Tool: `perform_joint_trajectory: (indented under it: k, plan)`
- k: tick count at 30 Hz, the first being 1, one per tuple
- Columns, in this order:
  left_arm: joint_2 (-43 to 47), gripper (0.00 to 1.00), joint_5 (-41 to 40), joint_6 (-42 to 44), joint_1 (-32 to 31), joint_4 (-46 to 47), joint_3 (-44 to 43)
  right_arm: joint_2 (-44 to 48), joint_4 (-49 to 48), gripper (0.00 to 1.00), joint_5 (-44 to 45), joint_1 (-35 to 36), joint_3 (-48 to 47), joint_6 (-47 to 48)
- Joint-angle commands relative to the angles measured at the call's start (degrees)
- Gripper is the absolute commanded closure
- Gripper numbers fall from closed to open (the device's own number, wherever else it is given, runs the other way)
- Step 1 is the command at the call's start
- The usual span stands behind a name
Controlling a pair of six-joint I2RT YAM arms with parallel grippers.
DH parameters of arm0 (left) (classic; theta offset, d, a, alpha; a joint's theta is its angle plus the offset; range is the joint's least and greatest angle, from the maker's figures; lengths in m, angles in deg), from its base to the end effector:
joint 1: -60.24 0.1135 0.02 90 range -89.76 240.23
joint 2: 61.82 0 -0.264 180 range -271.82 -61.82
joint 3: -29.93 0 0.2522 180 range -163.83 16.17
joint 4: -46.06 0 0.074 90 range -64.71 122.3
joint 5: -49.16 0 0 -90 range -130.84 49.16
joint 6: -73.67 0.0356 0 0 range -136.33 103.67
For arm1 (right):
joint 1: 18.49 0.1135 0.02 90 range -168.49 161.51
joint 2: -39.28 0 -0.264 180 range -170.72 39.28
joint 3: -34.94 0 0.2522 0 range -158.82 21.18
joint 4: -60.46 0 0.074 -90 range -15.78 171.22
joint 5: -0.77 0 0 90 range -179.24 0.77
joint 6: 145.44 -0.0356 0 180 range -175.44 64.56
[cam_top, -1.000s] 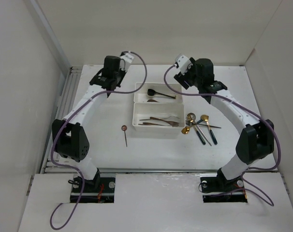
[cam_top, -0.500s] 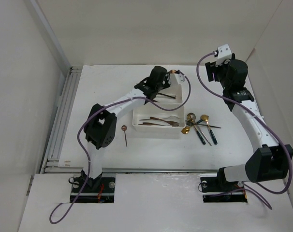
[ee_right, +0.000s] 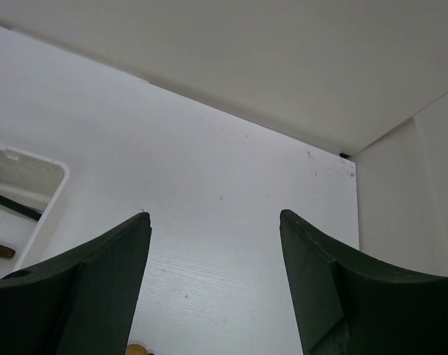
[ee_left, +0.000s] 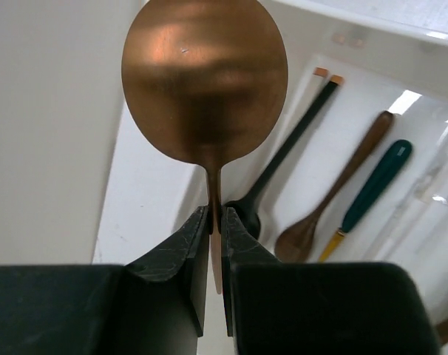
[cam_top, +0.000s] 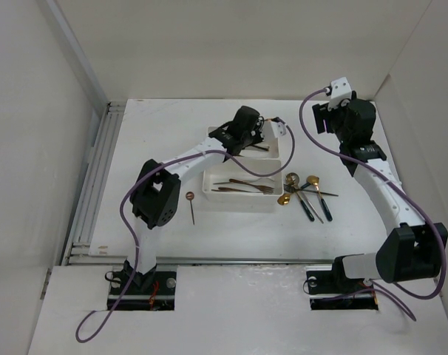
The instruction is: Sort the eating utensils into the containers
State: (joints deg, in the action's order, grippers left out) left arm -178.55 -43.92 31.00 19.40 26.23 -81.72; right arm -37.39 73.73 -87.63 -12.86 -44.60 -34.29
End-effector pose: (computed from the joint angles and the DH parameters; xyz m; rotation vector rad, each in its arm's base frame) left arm 0.3714 -0.3185 0.2808 1.3715 1.4655 0.1264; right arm 0.3174 0.0303 0.3632 -0.3871 1.7143 -0.2220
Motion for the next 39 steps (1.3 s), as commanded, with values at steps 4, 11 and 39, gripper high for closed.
perform_joint_trajectory:
  k: [4,11,39]
  plan:
    - [3.6,0.99,1.9,-2.4,-0.6,-0.5,2.7,-0.3,-3.3,0.25,-1.8,-0.3,-0.8,-0.9]
    - [4.1,0.30,0.0,-5.8,-0.1,-2.0,1.6,0.2,-3.3,0.23,-2.3,-0.3,-0.8,-0.9]
    - [28.7,0.32,9.1,-69.3,18.2,-32.3,37.1,5.1,1.0,0.22,13.9,12.0,1.8,-15.0]
